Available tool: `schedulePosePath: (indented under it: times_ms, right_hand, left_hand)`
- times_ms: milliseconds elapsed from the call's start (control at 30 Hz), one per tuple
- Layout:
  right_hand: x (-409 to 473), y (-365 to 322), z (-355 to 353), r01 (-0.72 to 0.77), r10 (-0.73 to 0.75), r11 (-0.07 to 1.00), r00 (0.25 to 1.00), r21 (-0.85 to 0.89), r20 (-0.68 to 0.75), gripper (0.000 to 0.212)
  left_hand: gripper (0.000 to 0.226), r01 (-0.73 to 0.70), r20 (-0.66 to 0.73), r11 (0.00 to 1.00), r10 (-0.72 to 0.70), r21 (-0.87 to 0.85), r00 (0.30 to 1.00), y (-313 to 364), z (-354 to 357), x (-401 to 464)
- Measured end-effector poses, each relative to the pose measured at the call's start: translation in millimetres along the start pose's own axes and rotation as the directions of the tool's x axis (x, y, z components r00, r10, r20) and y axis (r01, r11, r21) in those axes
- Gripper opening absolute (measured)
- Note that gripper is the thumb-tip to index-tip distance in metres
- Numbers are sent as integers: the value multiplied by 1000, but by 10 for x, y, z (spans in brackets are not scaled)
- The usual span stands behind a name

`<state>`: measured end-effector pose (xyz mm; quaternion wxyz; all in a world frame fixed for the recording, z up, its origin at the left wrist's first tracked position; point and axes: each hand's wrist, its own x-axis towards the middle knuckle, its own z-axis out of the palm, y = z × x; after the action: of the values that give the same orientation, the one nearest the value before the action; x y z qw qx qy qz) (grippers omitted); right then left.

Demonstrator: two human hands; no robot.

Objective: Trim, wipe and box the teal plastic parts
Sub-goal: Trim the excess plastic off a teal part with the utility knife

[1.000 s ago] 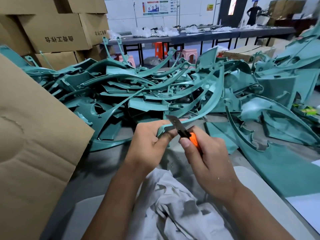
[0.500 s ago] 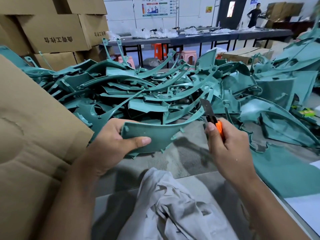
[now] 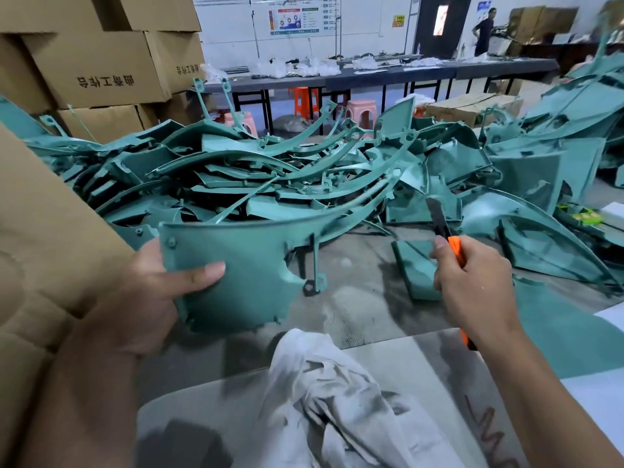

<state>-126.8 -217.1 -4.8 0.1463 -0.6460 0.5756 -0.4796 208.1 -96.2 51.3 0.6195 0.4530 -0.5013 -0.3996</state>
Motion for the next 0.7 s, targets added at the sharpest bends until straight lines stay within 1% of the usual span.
schedulePosePath:
  times_ms: [33, 67, 133, 233, 333, 400, 433, 500, 533, 600, 667, 700]
  right_hand:
    - [-22, -28, 15, 4, -4, 999, 1000, 45, -7, 43]
    - [-55, -75, 33, 29, -28, 995, 1000, 97, -11, 37]
    - [-134, -195, 58, 141, -140, 970, 990, 198, -15, 24]
    - [-279, -358, 105, 353, -363, 893, 932, 279, -17, 20]
    - [-379, -435, 198, 448, -461, 858, 887, 250, -8, 18]
    - [-400, -436, 247, 460, -471, 859, 882, 224, -1, 18]
    - [-397, -429, 258, 464, -475, 860, 880, 210, 0, 18]
    - [-380, -414, 258, 473, -480, 861, 877, 188, -10, 16]
    - [-366, -407, 250, 473, -477, 862, 878, 180, -22, 12]
    - [-339, -393, 227, 467, -467, 870, 883, 159, -35, 9]
    - [-322, -378, 208, 467, -466, 876, 884, 121, -37, 9]
    - [-321, -375, 207, 474, -473, 875, 881, 96, -37, 10]
  left_hand:
    - [35, 4, -33, 1000, -4, -5, 999, -15, 15, 30]
    - [33, 39, -87, 999, -41, -14, 995, -13, 54, 52]
    - [31, 122, -156, 991, -128, -47, 979, -47, 116, 109]
    - [34, 191, -141, 977, -203, -90, 969, -80, 261, 175]
    - [30, 271, -101, 949, -289, -159, 952, -120, 488, 230]
    - [27, 374, -22, 895, -391, -243, 920, -171, 656, 251]
    - [28, 430, 41, 850, -439, -305, 897, -192, 736, 249]
    - [33, 531, 163, 732, -515, -426, 841, -230, 853, 239]
    - [35, 579, 228, 673, -540, -460, 810, -250, 890, 231]
    - [33, 665, 376, 572, -551, -480, 745, -302, 910, 211]
    - [34, 734, 531, 494, -507, -467, 679, -389, 846, 211]
    - [35, 766, 608, 440, -468, -469, 642, -436, 791, 221]
